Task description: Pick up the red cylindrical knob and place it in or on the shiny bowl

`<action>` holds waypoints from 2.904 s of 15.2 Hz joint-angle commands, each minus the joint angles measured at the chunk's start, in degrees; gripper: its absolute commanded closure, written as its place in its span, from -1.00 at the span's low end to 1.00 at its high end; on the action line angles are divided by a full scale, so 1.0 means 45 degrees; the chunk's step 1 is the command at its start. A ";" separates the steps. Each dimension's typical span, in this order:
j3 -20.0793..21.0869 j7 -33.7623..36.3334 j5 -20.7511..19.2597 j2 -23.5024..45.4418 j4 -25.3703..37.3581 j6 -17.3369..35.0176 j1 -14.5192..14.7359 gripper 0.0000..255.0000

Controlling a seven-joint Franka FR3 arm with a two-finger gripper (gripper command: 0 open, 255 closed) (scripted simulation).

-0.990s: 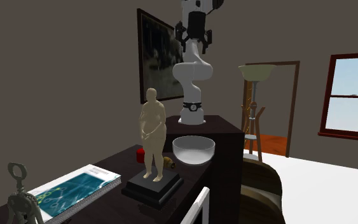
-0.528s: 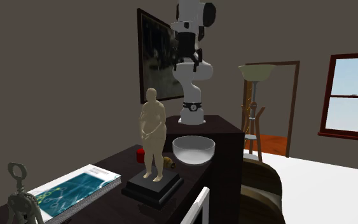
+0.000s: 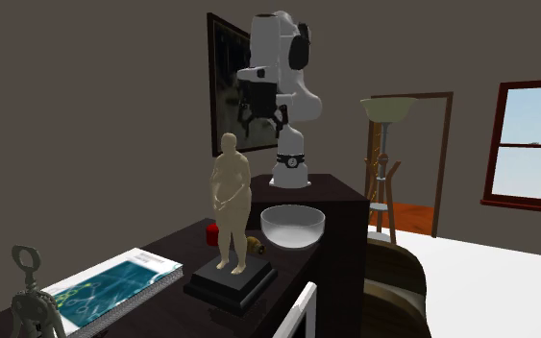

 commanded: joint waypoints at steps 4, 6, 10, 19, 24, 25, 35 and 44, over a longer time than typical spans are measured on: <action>-0.1128 -0.0725 -0.0413 0.2121 -0.0381 0.2753 -0.0307 -1.00; -0.1612 -0.1093 -0.0421 0.3187 -0.0410 0.3926 -0.0333 -1.00; -0.2611 -0.2213 0.0233 0.5609 -0.0204 0.6260 -0.0095 -1.00; -0.1084 -0.9000 0.7992 1.1708 0.1729 0.9994 -0.1474 -1.00; 0.0785 -1.0533 0.9533 1.3541 0.2758 1.0892 -0.3411 -1.00; 0.0996 -1.0653 0.9669 1.3754 0.2843 1.1041 -0.3595 -1.00; 0.1887 -1.1112 1.0147 1.4731 0.3256 1.1712 -0.4397 -1.00; 0.1891 -1.1120 1.0147 1.4736 0.3258 1.1715 -0.4408 1.00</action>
